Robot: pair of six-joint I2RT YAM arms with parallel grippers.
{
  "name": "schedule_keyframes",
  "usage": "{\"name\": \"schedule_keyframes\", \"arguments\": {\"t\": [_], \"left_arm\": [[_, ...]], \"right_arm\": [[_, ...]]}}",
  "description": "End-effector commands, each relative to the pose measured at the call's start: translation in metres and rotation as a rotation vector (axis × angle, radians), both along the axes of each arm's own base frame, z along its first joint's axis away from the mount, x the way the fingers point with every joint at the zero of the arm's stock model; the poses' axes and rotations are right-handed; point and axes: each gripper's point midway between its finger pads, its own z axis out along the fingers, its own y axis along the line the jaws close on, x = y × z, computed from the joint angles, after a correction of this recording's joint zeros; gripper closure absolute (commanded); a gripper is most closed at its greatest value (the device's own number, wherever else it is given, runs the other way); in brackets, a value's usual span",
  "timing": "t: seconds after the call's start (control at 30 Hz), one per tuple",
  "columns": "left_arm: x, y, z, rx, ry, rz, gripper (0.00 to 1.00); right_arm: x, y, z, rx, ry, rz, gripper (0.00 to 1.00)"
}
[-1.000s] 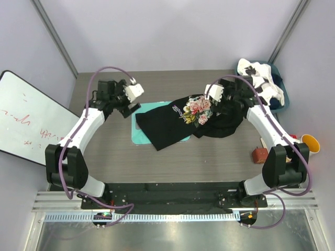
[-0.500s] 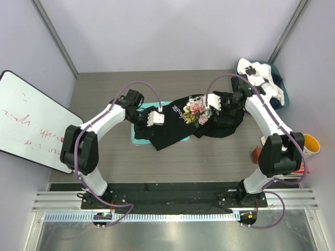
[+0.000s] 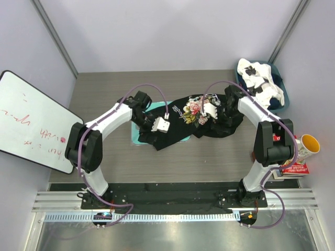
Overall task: Fold and stack the t-shirts
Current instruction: Flatten out the tshirt
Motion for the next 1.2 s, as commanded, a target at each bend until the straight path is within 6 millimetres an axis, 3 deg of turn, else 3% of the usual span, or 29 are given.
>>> {"name": "schedule_keyframes", "arguments": {"t": [0.0,0.13,0.23,0.33,0.5,0.6,0.63,0.77,0.9,0.93,1.0,1.1,1.17], "left_arm": [[-0.022,0.001,-0.013,0.024,0.006,-0.097,0.0],[-0.042,0.001,-0.024,0.042,0.019,-0.132,0.0],[-0.049,0.002,-0.029,0.055,0.028,-0.141,0.0],[-0.049,-0.001,-0.032,0.054,0.032,-0.137,0.0],[-0.042,-0.008,-0.043,0.056,0.025,-0.135,0.04],[-0.038,-0.012,-0.049,0.075,0.048,-0.122,0.17],[-0.037,-0.013,-0.051,0.081,0.053,-0.119,0.28],[-0.034,-0.014,-0.063,0.135,0.078,-0.113,0.49],[-0.031,-0.022,-0.07,0.187,0.085,-0.093,0.62],[-0.031,-0.024,-0.07,0.188,0.084,-0.09,0.73],[-0.03,-0.025,-0.071,0.193,0.077,-0.081,0.78],[-0.031,-0.026,-0.072,0.193,0.064,-0.073,0.97],[-0.03,-0.027,-0.068,0.191,0.057,-0.056,1.0]], "right_arm": [[0.016,0.001,0.008,0.014,-0.027,-0.054,0.14],[0.018,-0.006,-0.004,0.004,-0.025,-0.087,0.14],[0.031,-0.018,-0.01,-0.019,-0.065,-0.144,0.14],[0.043,-0.025,-0.014,-0.023,-0.085,-0.183,0.14],[0.039,-0.029,-0.023,-0.037,-0.06,-0.177,0.14],[0.025,-0.03,-0.031,-0.053,-0.016,-0.128,0.14],[0.023,-0.031,-0.032,-0.054,-0.006,-0.123,0.14],[0.01,-0.032,-0.037,-0.064,0.04,-0.102,0.14],[0.005,-0.033,-0.038,-0.075,0.048,-0.096,0.15],[0.004,-0.034,-0.039,-0.077,0.05,-0.097,0.17],[0.003,-0.035,-0.04,-0.085,0.053,-0.091,0.19],[0.002,-0.037,-0.042,-0.096,0.058,-0.092,0.35],[0.003,-0.038,-0.042,-0.102,0.057,-0.096,0.63]]}}
